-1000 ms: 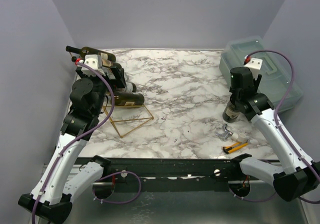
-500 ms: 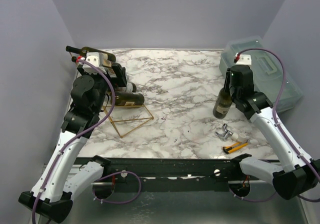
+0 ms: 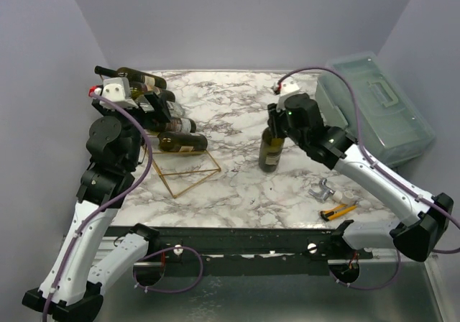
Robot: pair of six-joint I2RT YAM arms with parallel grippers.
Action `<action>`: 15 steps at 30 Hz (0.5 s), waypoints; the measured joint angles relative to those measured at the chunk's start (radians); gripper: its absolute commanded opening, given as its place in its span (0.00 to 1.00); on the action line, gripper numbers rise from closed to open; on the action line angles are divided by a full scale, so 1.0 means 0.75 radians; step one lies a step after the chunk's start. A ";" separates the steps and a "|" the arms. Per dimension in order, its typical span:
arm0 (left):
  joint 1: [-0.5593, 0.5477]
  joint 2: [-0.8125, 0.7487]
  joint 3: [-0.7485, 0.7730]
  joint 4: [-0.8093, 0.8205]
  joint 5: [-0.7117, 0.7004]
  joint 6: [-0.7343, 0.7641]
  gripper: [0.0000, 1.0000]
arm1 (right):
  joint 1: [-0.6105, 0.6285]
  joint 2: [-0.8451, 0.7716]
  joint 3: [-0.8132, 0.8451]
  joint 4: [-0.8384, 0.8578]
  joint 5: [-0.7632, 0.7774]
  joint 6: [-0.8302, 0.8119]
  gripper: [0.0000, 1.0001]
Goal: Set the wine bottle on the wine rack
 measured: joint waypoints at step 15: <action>0.000 -0.131 0.009 -0.046 -0.121 0.035 0.99 | 0.357 0.338 0.368 0.145 -0.044 -0.080 0.00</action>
